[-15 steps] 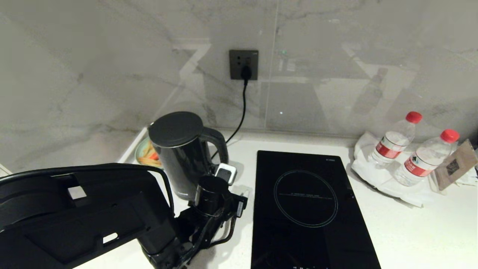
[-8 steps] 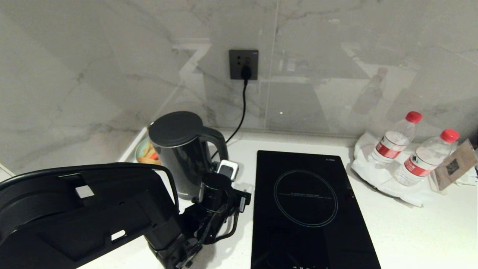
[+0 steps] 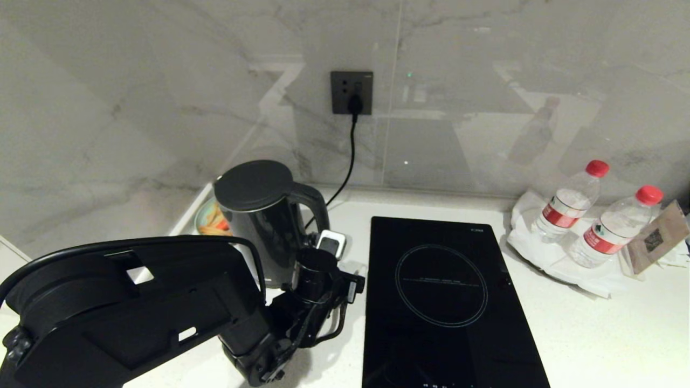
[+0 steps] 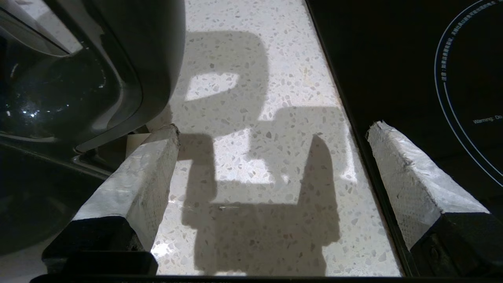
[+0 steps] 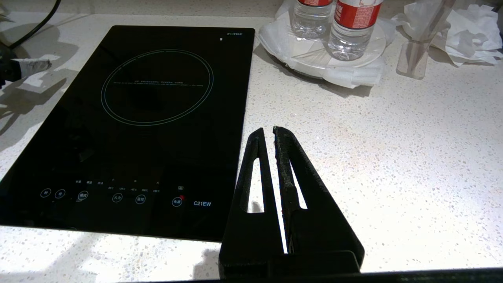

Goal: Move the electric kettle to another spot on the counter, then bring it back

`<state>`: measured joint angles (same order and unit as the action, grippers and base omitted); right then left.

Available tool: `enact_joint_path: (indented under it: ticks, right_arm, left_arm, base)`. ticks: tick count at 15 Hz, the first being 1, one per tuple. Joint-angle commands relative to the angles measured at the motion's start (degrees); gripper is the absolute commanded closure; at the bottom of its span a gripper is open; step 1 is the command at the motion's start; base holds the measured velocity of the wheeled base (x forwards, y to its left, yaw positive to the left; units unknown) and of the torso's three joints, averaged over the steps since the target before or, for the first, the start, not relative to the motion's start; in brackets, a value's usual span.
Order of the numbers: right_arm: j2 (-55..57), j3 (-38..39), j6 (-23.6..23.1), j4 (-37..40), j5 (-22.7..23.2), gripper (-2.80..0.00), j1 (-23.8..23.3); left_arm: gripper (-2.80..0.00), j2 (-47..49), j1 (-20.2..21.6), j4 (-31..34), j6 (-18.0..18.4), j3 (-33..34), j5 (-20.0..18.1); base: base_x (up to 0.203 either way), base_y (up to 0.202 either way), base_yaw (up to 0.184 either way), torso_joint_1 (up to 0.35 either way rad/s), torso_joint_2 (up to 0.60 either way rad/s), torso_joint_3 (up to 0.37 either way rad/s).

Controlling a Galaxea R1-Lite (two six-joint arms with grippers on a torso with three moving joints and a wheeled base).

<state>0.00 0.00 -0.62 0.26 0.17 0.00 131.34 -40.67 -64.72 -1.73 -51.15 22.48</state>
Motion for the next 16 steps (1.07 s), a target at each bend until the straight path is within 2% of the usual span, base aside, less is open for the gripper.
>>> enact_joint_path:
  ticks: [1,16]
  right_arm:
    - [0.0,0.0,0.0,0.0,0.0,0.0,0.0]
    - [0.0,0.0,0.0,0.0,0.1,0.0,0.0]
  left_arm:
    - [-2.8,0.4,0.3,-0.4,-0.1,-0.5,0.1]
    - [-2.8,0.9,1.3,-1.9,-0.1,-0.2,0.3]
  base:
    - [0.0,0.0,0.0,0.0,0.0,0.0]
    - [0.0,0.0,0.0,0.0,0.0,0.0]
